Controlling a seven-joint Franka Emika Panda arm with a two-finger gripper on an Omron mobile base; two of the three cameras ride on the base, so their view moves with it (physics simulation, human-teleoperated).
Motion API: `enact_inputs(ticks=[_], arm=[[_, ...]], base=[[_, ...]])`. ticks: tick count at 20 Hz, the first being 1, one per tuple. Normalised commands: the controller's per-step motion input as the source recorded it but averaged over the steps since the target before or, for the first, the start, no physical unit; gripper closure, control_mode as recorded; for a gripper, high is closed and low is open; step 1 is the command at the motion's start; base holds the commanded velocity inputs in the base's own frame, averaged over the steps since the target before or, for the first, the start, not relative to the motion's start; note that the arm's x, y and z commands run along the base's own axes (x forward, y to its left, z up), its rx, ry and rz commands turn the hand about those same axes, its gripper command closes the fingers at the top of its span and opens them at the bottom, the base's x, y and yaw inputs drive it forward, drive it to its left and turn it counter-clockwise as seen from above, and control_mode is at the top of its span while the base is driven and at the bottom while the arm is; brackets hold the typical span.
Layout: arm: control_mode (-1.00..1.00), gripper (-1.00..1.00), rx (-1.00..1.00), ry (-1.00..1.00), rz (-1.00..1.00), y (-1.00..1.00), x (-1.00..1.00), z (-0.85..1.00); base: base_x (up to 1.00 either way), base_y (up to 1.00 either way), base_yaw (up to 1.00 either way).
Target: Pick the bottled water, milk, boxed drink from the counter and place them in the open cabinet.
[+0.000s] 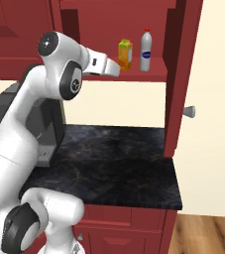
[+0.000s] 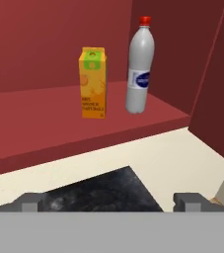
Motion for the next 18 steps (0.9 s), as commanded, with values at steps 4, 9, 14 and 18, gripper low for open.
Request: enact_inputs(ticks=[4,9,14,18], arm=[[-1.00,-1.00,0.00,0.00,0.00,0.23,-0.52,0.00],[-1.00,-1.00,0.00,0.00,0.00,0.23,-0.42,0.00],[-1.00,-1.00,0.00,0.00,0.02,0.23,-0.33,0.00],[-1.00,-1.00,0.02,0.00,0.09,0.26,-0.26,0.00]], base=[[0.00,0.00,0.00],[0.00,0.00,0.00],[0.00,0.00,0.00],[0.00,0.00,0.00]])
